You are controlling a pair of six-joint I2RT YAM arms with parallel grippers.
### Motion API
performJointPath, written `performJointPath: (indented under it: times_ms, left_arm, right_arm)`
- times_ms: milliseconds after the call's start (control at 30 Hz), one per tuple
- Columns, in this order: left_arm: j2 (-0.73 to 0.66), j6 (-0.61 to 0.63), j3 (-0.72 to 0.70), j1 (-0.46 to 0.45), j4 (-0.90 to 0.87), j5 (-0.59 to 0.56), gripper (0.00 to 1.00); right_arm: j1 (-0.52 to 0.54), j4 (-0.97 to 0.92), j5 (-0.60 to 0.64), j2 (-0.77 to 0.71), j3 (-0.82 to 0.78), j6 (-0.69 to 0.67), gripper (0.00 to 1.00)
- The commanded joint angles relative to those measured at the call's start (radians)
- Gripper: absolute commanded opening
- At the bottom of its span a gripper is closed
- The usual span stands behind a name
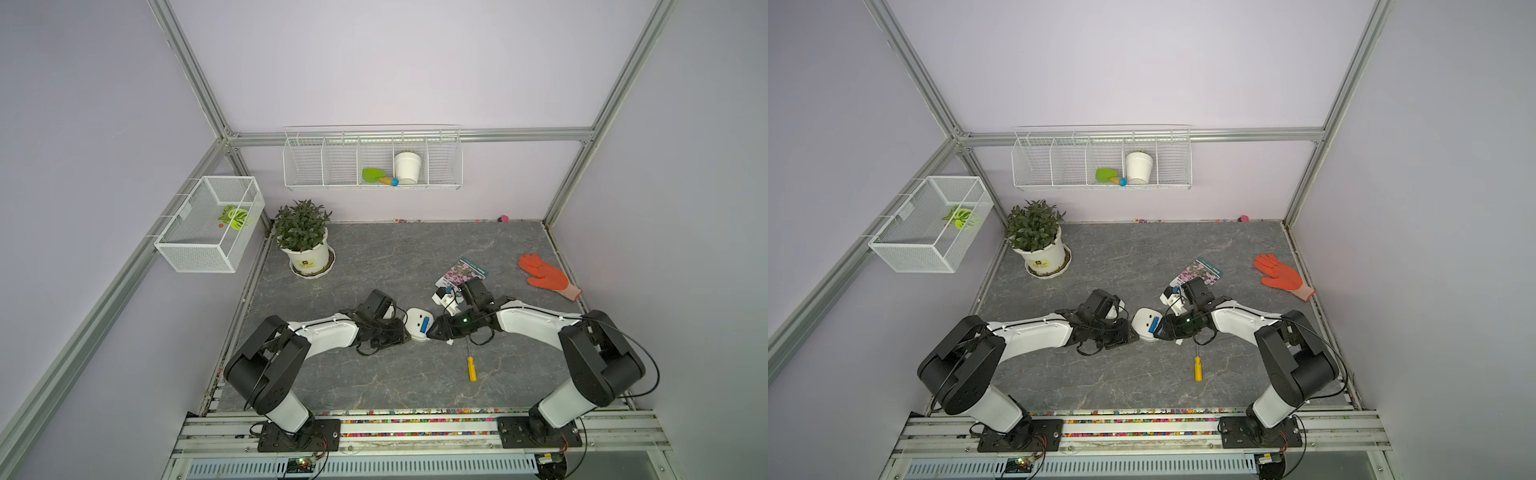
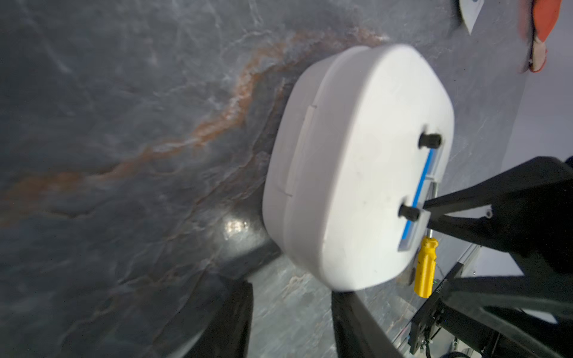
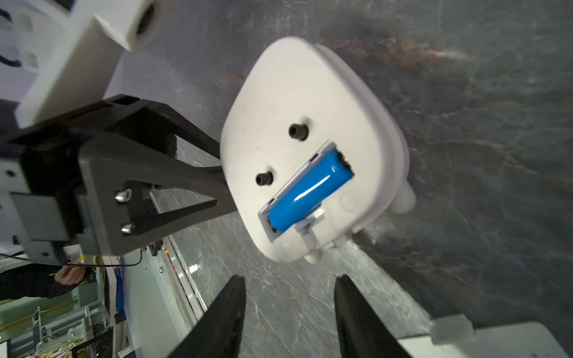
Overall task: Remove the battery from the alarm
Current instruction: Adjust the alarm at the center of the board, then pick up the screwdriver from the center of the board.
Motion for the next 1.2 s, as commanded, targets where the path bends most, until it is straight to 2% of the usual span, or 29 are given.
performJointPath:
  times_ms: [0,167,333,567,867,1167]
  left_arm:
    - [-0.018,0.022,0.002,0.005,-0.042,-0.048,0.47]
    - [-0.02,-0.006,-0.031,0.007,-0.014,-0.065,0.47]
    - [0.0,-0.028,-0.033,0.008,0.02,-0.059,0.47]
    - [0.006,-0.038,-0.036,0.008,0.037,-0.065,0.46]
    - [0.017,-0.053,-0.025,0.026,0.028,-0.091,0.46]
    - [0.021,-0.047,-0.019,0.066,-0.007,-0.116,0.46]
  right_arm:
    - [-0.037,-0.008,0.07,-0.043,0.001,-0.025,0.57]
    - [-0.074,-0.041,0.038,0.023,0.112,-0.098,0.7]
    - [-0.045,-0.025,0.006,0.133,0.203,-0.12,0.74]
    - [-0.02,0.0,-0.001,0.237,0.273,-0.123,0.74]
    - [0.015,-0.022,-0.012,0.157,0.197,-0.131,0.71]
    - [0.075,-0.026,0.039,0.112,0.144,-0.105,0.71]
